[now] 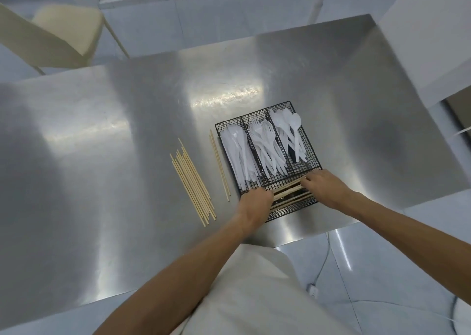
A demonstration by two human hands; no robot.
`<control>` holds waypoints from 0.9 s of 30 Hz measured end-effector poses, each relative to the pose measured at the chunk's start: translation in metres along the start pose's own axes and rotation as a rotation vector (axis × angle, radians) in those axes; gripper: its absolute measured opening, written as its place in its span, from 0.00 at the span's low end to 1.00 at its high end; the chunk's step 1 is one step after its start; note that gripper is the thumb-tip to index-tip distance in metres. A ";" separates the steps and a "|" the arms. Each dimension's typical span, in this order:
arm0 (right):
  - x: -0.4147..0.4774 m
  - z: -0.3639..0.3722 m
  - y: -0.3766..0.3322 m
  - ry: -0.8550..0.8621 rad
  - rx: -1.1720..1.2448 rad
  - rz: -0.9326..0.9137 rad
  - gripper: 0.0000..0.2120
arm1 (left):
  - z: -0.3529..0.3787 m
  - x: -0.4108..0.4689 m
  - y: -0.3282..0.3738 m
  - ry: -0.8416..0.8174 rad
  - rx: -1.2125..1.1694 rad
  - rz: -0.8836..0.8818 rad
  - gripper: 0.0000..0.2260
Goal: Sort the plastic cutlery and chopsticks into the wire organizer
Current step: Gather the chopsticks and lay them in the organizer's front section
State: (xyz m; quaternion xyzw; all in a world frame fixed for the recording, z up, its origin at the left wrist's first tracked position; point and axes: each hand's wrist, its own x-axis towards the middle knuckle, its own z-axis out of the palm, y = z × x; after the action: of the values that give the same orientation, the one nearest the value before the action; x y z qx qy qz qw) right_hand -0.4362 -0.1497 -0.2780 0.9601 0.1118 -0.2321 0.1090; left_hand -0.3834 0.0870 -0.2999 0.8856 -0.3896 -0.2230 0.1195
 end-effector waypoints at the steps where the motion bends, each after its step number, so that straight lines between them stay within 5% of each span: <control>1: 0.000 -0.001 -0.001 -0.011 -0.010 0.000 0.14 | 0.001 -0.001 0.000 0.006 0.006 0.009 0.06; 8: -0.004 -0.012 -0.007 0.018 0.007 0.039 0.13 | 0.000 -0.010 -0.008 0.123 -0.069 0.029 0.08; 11: 0.005 -0.036 -0.026 0.101 0.200 0.089 0.11 | -0.010 -0.019 -0.023 0.222 -0.179 -0.059 0.09; 19: 0.090 -0.110 -0.131 0.234 0.763 0.135 0.10 | -0.028 -0.047 -0.109 0.442 -0.463 -0.613 0.07; 23: 0.139 -0.121 -0.178 0.139 0.749 0.237 0.05 | -0.030 -0.061 -0.149 0.527 -0.635 -0.962 0.09; 27: 0.168 -0.114 -0.207 0.081 0.549 0.319 0.16 | -0.027 -0.061 -0.163 0.478 -0.794 -1.147 0.14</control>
State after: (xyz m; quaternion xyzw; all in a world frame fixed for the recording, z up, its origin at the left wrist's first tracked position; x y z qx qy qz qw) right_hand -0.2973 0.1045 -0.2909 0.9675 -0.1026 -0.1953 -0.1235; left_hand -0.3025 0.2419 -0.3207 0.8646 0.2816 -0.1757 0.3772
